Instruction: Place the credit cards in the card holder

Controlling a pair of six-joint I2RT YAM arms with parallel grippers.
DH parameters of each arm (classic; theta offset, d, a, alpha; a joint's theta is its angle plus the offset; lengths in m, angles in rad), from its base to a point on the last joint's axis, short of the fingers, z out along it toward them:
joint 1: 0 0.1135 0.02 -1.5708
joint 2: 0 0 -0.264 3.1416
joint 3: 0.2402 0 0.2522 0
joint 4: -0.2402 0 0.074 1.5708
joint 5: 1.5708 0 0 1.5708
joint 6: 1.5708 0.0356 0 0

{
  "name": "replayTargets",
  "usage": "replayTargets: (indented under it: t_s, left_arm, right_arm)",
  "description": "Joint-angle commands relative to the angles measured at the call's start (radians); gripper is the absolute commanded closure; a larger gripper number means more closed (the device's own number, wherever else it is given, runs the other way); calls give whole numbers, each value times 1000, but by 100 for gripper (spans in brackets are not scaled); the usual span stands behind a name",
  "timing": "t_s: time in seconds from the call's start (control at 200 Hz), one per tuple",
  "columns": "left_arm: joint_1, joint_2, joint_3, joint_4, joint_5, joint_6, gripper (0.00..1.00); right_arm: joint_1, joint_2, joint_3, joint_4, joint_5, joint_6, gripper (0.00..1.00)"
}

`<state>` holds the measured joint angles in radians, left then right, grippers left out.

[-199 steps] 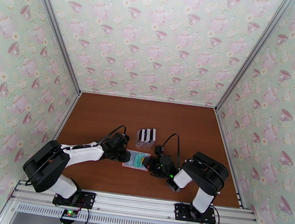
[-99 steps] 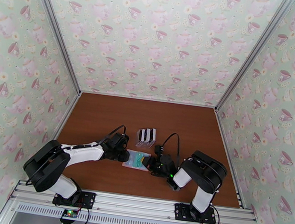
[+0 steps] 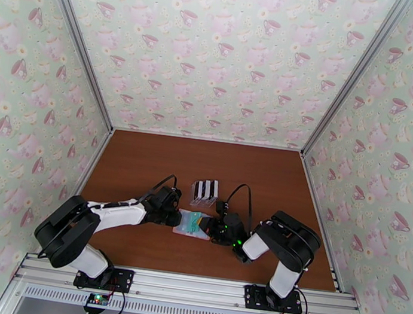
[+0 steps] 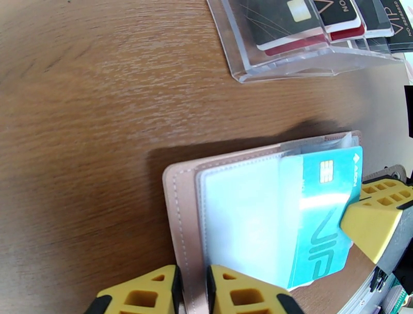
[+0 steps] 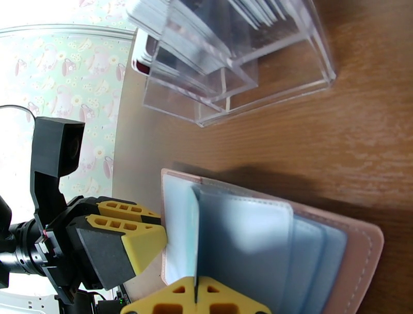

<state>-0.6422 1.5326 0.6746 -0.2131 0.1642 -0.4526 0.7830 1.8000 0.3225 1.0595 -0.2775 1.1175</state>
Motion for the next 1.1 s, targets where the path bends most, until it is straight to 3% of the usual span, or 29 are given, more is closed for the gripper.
replayTargets:
  t_s: [0.0, 0.631, 0.856, 1.097]
  left_arm:
    - [-2, 29, -9, -34, 8, -15, 77]
    - [-2, 36, -21, -16, 6, -53, 77]
    - [-2, 32, -30, -14, 8, -53, 77]
    - [-2, 20, -36, -12, 9, -55, 77]
  right_arm:
    - [-5, 15, -3, -31, -14, -9, 100]
    - [33, 7, 8, -91, -19, 13, 100]
    - [34, -42, 26, -205, -3, -13, 87]
    - [35, -182, 120, -581, 59, -115, 70]
